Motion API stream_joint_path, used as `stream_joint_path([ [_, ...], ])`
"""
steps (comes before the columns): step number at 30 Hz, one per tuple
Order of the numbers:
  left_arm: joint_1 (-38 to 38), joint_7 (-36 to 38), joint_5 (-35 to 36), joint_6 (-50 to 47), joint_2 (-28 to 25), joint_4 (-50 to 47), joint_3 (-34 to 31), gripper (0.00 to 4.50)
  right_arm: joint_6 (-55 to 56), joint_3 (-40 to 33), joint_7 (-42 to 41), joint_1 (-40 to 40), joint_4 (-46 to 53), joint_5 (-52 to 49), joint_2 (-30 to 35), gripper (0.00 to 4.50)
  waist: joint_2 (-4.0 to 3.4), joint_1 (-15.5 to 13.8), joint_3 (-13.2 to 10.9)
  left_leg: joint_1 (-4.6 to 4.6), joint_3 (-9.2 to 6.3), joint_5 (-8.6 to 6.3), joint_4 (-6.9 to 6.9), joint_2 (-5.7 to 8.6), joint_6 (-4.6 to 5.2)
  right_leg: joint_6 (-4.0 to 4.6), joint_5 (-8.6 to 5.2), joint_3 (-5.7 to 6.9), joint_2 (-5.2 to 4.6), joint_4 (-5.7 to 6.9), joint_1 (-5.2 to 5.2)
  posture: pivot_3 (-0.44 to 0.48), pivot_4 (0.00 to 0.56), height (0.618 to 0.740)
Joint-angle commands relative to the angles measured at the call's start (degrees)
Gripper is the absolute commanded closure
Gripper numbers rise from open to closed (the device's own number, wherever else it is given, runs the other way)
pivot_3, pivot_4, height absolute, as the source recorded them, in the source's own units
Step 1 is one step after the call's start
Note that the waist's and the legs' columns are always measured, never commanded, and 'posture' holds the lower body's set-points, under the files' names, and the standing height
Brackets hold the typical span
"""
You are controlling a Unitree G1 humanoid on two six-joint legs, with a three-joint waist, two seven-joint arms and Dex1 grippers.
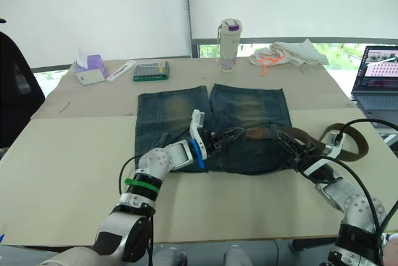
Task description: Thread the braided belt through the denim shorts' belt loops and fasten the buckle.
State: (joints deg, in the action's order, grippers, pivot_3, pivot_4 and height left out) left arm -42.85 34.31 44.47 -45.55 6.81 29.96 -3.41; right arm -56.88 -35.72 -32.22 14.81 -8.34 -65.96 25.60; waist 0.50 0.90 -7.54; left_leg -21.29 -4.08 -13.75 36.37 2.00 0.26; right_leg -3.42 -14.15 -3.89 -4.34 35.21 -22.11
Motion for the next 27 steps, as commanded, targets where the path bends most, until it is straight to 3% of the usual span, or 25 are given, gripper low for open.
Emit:
stream_joint_path([
  [1,-4.2,1.9,1.5,-1.1,6.8,-2.0,1.3,1.45,0.7,-0.1,-1.7,-0.2,3.3,-1.6,0.7,4.5,0.0,0.0,0.0,0.0,0.0,0.0,0.0,0.0,0.0,0.0,0.0,0.0,0.0,0.0,0.0,0.0,0.15,0.74],
  [13,-3.5,2.2,1.9,-0.8,7.1,-2.6,2.5,1.45,-0.3,3.7,-3.9,-3.2,8.0,-1.9,0.9,4.5,0.01,0.1,0.0,0.01,-0.01,0.0,0.0,-0.01,0.0,0.0,0.0,0.0,0.01,0.0,0.0,0.0,0.15,0.74],
  [16,-3.2,2.5,2.2,-1.0,7.0,-3.0,2.5,2.25,0.0,4.2,-3.9,-3.1,8.0,-1.9,1.0,4.5,0.02,0.0,0.0,0.0,-0.01,0.0,0.0,0.0,0.0,0.0,0.0,0.0,0.0,-0.01,0.0,0.0,0.15,0.74],
  [22,-2.8,3.2,2.5,-1.5,7.0,-3.5,3.0,4.27,0.2,4.4,-4.1,-2.8,7.6,-1.8,1.5,4.5,0.03,0.0,0.0,0.0,-0.01,0.0,0.0,0.0,0.0,0.0,0.0,0.0,0.0,0.0,0.0,0.0,0.15,0.74],
  [25,-2.7,3.2,2.3,-1.4,6.9,-3.5,3.2,4.45,0.5,4.6,-4.3,-2.8,7.6,-1.4,1.7,4.5,0.04,0.0,0.0,0.0,-0.01,0.0,0.0,0.0,0.0,0.0,0.0,0.0,0.0,0.0,0.0,0.0,0.15,0.74],
  [27,-2.6,2.5,1.6,-0.9,6.7,-3.3,3.3,4.5,3.5,4.9,-5.3,-3.1,7.9,0.9,1.7,3.76,0.04,0.0,0.0,0.0,-0.01,0.0,0.0,0.0,0.0,0.0,0.0,0.0,0.0,-0.01,0.0,0.0,0.15,0.74],
])
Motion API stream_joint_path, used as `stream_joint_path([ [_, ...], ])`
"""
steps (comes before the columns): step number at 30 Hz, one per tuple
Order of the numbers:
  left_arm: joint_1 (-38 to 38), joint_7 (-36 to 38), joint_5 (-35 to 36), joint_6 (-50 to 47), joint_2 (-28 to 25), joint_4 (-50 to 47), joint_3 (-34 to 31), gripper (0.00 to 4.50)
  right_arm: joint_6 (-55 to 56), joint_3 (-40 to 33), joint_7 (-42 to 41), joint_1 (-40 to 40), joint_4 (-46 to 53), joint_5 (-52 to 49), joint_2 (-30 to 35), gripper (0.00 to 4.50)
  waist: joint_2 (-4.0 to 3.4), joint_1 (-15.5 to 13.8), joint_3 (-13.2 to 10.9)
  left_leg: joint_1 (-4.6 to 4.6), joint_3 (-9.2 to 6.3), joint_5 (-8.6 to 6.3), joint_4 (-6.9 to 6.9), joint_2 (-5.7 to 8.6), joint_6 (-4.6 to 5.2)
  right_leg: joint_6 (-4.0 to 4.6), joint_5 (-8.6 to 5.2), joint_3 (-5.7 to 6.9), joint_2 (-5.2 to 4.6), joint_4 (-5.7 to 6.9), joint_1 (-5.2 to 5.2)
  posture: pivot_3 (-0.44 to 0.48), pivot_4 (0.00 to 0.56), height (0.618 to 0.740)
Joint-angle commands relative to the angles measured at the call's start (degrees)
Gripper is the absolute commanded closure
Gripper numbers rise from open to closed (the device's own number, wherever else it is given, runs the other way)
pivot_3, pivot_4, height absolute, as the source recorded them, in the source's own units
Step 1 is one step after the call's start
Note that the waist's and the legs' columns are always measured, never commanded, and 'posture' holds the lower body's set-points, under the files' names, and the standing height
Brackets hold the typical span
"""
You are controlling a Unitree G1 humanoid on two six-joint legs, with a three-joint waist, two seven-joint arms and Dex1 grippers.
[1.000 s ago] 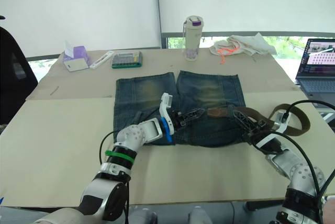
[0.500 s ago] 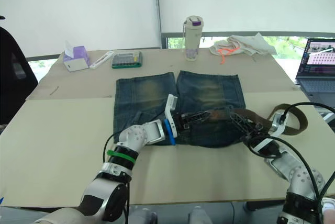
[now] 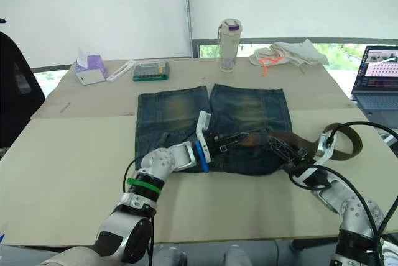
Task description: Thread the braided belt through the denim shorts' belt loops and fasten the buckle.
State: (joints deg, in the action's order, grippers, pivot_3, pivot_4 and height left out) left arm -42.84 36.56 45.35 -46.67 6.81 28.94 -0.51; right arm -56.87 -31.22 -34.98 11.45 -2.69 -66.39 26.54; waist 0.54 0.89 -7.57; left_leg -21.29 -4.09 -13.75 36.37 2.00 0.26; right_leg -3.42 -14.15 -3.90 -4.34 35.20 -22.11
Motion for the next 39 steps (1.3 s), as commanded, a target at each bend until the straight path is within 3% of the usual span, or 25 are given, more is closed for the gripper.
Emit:
stream_joint_path([
  [1,-2.6,-0.3,0.5,0.6,6.5,-1.9,0.2,4.5,4.0,0.0,-4.0,-0.3,2.6,1.3,1.3,3.54,0.0,0.0,0.0,0.0,0.0,0.0,0.0,0.0,0.0,0.0,0.0,0.0,0.0,0.0,0.0,0.0,0.15,0.74],
  [9,-1.3,0.0,1.1,-0.8,3.7,-5.6,0.3,4.5,1.8,-4.7,-8.2,-6.2,5.9,-2.9,6.8,0.82,0.14,-0.3,-0.1,-0.02,-0.01,0.0,0.02,0.02,0.0,-0.01,0.0,0.01,-0.02,-0.01,0.0,0.0,0.15,0.74],
  [13,-0.1,-0.5,1.2,-2.5,1.9,-8.8,-0.1,4.5,-0.5,-1.8,-8.8,-10.3,14.5,-4.6,8.7,0.82,0.32,0.0,-0.2,-0.03,-0.02,0.0,0.02,0.02,0.0,-0.02,0.0,0.0,-0.02,-0.01,0.0,0.0,0.15,0.74],
  [17,0.1,-1.1,-1.0,-2.7,0.1,-8.1,0.2,4.5,1.4,7.0,-3.0,-10.4,22.1,-0.8,3.8,0.82,0.31,0.6,-0.2,0.02,-0.03,0.0,-0.01,-0.11,0.0,-0.16,-0.09,-0.01,0.13,0.04,0.01,0.0,0.15,0.74],
  [26,0.9,-3.2,-11.1,-0.5,-1.8,-5.7,5.3,4.5,10.7,14.1,0.8,-9.7,18.8,10.3,-2.9,0.82,0.19,-0.7,0.1,-0.06,-0.14,0.0,0.1,0.11,-0.02,-0.11,0.0,0.0,-0.08,-0.05,-0.03,0.0,0.15,0.74],
  [39,3.8,-5.9,-10.8,1.5,-0.6,-10.9,-0.1,4.5,11.5,13.4,0.4,-10.7,17.6,9.5,-3.6,0.82,0.16,-0.1,0.1,-0.01,-0.27,0.0,0.07,0.04,-0.02,-0.11,0.0,0.01,-0.03,0.01,-0.03,0.0,0.15,0.74],
])
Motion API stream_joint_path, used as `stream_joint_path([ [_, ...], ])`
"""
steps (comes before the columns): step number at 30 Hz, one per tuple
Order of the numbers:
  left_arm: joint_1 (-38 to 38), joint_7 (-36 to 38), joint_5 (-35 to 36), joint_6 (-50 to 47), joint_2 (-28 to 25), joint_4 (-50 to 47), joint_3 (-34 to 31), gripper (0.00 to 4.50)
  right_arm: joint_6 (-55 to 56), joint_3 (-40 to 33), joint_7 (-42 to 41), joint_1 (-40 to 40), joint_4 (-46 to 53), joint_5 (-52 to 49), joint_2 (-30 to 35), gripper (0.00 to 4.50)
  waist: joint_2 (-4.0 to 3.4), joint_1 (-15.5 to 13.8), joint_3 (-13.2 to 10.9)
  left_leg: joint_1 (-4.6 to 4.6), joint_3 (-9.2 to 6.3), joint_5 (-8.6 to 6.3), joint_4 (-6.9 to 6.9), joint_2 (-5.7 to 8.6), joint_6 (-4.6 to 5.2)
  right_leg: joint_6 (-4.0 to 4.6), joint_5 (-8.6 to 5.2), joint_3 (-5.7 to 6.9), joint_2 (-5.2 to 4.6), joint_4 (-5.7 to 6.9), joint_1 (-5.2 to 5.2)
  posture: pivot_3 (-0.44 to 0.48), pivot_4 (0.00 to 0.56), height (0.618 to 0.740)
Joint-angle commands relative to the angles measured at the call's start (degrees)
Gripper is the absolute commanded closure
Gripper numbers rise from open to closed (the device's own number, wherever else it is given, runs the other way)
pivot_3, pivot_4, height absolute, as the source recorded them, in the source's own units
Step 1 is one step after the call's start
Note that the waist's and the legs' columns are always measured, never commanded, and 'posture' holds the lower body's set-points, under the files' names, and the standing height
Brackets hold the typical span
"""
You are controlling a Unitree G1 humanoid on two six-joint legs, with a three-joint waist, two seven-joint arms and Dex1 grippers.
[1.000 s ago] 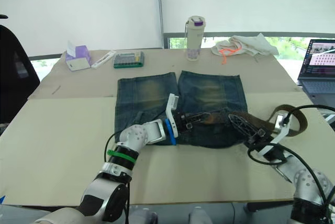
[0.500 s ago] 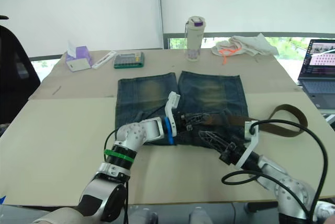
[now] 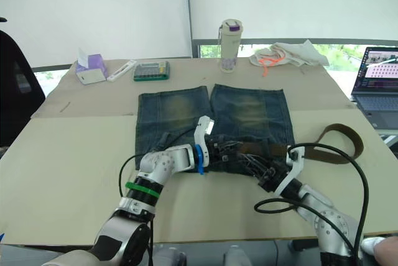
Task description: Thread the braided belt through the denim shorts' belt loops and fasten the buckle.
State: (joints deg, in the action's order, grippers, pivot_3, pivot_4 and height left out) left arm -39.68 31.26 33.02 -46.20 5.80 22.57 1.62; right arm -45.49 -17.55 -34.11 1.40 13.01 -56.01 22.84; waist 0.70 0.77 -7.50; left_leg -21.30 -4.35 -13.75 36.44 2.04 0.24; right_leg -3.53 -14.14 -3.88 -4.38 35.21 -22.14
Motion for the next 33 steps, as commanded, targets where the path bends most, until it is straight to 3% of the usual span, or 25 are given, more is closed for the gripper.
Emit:
stream_joint_path([
  [1,1.5,-0.6,2.1,0.1,0.1,-6.2,-2.6,4.5,0.2,-0.2,0.0,-0.8,1.7,-0.8,-0.2,0.82,0.0,0.0,0.0,0.0,-0.01,0.0,0.0,-0.01,0.0,0.0,0.0,0.0,0.01,0.0,0.0,0.0,0.15,0.74],
  [10,5.7,-2.3,9.2,-6.9,-0.5,-16.5,-7.4,4.5,0.6,-0.1,4.7,1.5,0.2,-1.7,-4.3,0.82,-0.03,0.1,0.0,0.01,-0.15,0.0,0.0,-0.02,0.0,0.01,0.0,-0.02,-0.01,0.02,-0.01,0.0,0.15,0.74],
  [13,7.7,1.2,13.7,-11.0,-4.1,-19.5,-9.1,4.5,0.1,-0.2,4.8,3.3,0.4,-4.6,-6.2,0.82,-0.05,0.3,0.0,0.03,-0.16,0.0,0.0,-0.02,0.0,0.01,0.01,-0.02,0.0,0.04,-0.01,0.0,0.15,0.74],
  [17,8.6,3.6,17.9,-13.4,-6.8,-18.6,-11.5,4.5,-0.2,0.0,3.8,4.7,1.0,-7.4,-6.9,0.82,-0.08,0.3,0.0,0.1,-0.17,0.0,-0.05,-0.04,0.0,0.02,0.01,-0.02,0.02,0.1,-0.02,0.0,0.15,0.74],
  [25,8.1,6.8,19.7,-14.3,-9.7,-17.2,-11.3,4.5,-0.1,-1.4,3.9,7.8,-1.6,-11.0,-6.6,0.82,-0.08,0.1,0.0,0.09,-0.17,0.0,-0.04,-0.01,0.0,0.04,0.01,-0.02,-0.02,0.06,0.0,0.0,0.15,0.74],
  [33,8.3,6.6,19.4,-13.4,-9.6,-16.8,-10.4,4.5,0.0,-0.2,4.4,8.0,-1.3,-10.9,-7.0,3.33,-0.09,0.3,0.0,0.1,-0.17,0.0,-0.07,-0.05,0.0,0.05,0.02,-0.02,0.02,0.08,-0.02,0.0,0.15,0.74],
])
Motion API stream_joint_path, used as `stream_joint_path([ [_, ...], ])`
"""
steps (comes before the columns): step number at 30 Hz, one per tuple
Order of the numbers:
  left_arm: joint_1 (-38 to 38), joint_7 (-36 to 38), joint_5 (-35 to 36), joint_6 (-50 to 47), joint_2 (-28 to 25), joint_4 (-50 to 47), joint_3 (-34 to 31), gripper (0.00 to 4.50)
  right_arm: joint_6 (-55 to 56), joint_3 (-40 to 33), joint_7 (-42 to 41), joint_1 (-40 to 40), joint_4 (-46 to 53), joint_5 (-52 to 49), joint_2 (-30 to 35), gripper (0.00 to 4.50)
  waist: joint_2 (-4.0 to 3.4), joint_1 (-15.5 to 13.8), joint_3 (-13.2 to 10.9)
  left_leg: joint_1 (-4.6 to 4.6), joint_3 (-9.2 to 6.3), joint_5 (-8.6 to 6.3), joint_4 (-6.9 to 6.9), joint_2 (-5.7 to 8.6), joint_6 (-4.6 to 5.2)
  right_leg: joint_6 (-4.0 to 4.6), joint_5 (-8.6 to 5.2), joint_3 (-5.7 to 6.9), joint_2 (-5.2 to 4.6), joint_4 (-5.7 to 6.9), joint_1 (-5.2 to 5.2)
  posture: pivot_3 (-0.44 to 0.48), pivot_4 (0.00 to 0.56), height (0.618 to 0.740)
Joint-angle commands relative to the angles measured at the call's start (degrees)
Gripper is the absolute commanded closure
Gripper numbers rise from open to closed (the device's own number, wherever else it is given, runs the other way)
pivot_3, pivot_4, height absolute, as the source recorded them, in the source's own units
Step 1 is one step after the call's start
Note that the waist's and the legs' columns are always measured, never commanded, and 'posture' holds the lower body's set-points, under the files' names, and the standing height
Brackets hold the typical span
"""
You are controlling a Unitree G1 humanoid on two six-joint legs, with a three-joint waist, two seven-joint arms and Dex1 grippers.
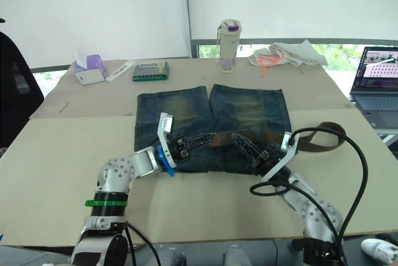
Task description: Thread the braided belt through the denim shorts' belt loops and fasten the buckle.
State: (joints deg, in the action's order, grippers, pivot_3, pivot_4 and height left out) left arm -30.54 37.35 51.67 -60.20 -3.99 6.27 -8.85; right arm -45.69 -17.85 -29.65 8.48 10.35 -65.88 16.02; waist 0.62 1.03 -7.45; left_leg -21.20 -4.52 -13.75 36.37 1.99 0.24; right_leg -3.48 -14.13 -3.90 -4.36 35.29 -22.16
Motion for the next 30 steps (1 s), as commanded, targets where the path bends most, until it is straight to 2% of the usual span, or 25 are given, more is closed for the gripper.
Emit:
stream_joint_path([
  [1,-0.8,0.4,0.7,0.7,0.3,-0.5,0.2,4.5,0.3,0.1,0.2,0.9,1.3,-1.1,-0.3,3.72,0.0,0.0,0.0,0.0,0.0,0.0,0.0,0.0,0.0,0.0,0.0,0.0,0.0,0.0,0.0,0.0,0.15,0.74],
  [3,-0.6,0.5,0.6,0.8,0.4,-0.7,0.5,4.5,0.3,-0.3,0.7,1.0,1.2,-1.5,-0.5,4.37,0.0,-0.1,0.0,0.0,0.0,0.0,0.0,0.02,0.0,0.0,0.0,0.0,-0.02,-0.01,0.0,0.0,0.15,0.74],
  [5,-0.6,0.3,0.0,1.5,0.4,-0.6,0.7,4.5,0.3,-0.3,0.7,0.9,1.2,-1.5,-0.2,4.48,0.0,-0.1,0.0,-0.01,0.0,0.0,0.0,0.01,0.0,0.0,0.0,0.0,-0.02,-0.01,0.0,0.0,0.15,0.74],
  [7,-0.5,-0.4,-1.5,3.2,0.3,-0.1,1.0,3.7,0.1,-0.3,0.7,0.8,1.3,-1.4,0.1,4.5,0.0,-0.1,0.0,-0.01,0.0,0.0,0.0,0.01,0.0,0.0,0.0,0.0,-0.02,0.0,0.0,0.0,0.15,0.74],
  [12,-0.5,-0.8,-5.5,7.8,-0.6,0.1,2.3,2.03,0.7,-0.9,3.2,1.0,0.4,-0.6,0.2,4.5,0.0,-0.1,0.0,-0.01,0.0,0.0,0.0,0.01,0.0,0.01,0.0,0.0,-0.01,-0.01,0.0,0.0,0.15,0.74],
  [18,0.1,3.1,-21.8,24.4,-8.6,-0.6,11.4,0.03,1.6,-3.8,9.1,1.3,-2.1,0.3,0.4,4.5,-0.01,-0.1,0.0,0.01,0.03,0.0,-0.05,0.01,-0.01,0.03,0.01,-0.02,-0.01,-0.03,-0.01,0.0,0.15,0.74],
  [22,0.8,5.1,-27.2,30.4,-11.5,0.5,14.7,0.03,2.0,-5.6,12.6,0.7,-2.7,0.9,0.2,4.5,-0.02,-0.2,0.0,0.0,0.03,0.0,-0.07,0.02,-0.01,0.04,0.02,-0.04,-0.05,-0.07,-0.01,0.0,0.15,0.74],
  [30,2.3,9.3,-29.4,35.4,-11.8,-0.6,17.0,0.03,2.1,-4.4,16.1,0.9,-2.8,5.0,0.2,4.5,-0.02,-0.3,0.0,-0.02,0.02,0.0,-0.06,0.01,0.0,0.03,0.02,-0.04,-0.04,-0.07,-0.01,0.0,0.15,0.74],
])
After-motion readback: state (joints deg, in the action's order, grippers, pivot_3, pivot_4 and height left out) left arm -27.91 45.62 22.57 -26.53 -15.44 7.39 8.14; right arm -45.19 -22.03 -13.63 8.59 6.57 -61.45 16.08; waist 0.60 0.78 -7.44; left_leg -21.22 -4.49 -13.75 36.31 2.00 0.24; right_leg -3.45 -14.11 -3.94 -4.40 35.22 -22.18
